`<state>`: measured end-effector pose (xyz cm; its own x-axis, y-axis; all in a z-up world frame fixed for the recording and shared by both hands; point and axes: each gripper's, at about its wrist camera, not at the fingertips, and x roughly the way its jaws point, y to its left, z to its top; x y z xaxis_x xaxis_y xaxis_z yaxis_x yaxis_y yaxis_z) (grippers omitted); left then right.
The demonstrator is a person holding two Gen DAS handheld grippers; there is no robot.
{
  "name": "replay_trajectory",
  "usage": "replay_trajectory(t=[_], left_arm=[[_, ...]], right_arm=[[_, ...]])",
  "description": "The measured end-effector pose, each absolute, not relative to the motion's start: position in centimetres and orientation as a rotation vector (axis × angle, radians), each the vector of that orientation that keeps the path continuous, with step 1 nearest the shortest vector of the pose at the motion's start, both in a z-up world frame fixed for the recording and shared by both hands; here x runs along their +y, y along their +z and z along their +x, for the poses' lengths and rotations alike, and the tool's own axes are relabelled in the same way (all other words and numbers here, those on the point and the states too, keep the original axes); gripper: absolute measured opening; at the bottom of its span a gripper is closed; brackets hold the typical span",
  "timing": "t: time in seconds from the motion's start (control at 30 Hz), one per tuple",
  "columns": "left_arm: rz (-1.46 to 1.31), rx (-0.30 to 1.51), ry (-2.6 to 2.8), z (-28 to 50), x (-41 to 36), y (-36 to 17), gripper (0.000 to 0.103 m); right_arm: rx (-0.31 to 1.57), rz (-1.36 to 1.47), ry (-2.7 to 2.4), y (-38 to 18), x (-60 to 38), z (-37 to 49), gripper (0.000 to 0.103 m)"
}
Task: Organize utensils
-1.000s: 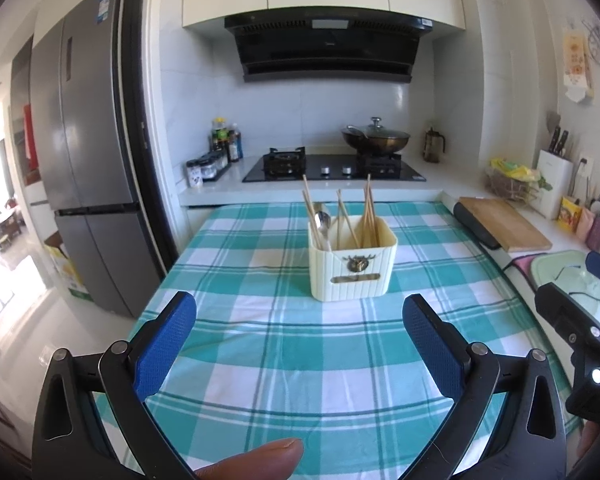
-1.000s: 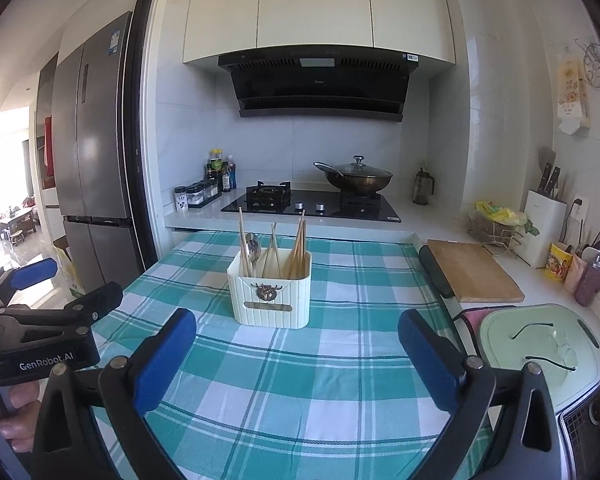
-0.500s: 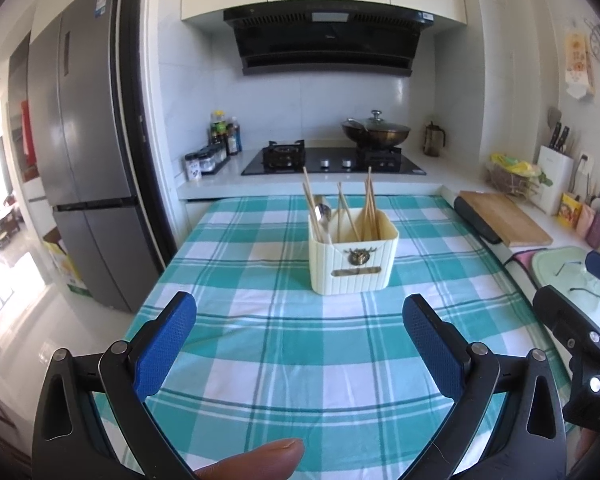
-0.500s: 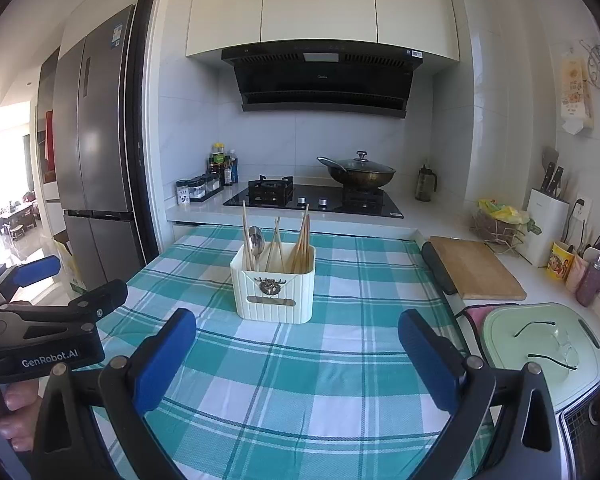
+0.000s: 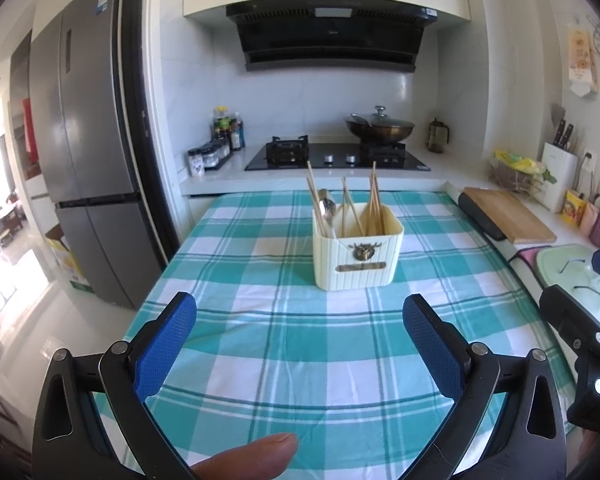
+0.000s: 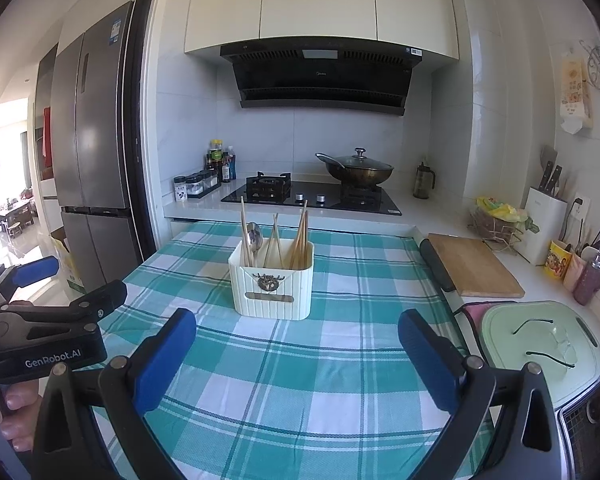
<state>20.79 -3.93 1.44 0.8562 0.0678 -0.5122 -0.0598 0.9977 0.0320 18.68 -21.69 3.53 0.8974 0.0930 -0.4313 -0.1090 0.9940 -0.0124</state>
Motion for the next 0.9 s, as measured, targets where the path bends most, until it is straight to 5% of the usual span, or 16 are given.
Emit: replay_trajectory(t=[0.9], left_arm=[[0.01, 0.557, 0.06, 21.19, -4.12, 0.93, 0.103]], right_arm=[[0.453, -0.047, 0.08, 3.2, -22.61, 18.96, 0.103]])
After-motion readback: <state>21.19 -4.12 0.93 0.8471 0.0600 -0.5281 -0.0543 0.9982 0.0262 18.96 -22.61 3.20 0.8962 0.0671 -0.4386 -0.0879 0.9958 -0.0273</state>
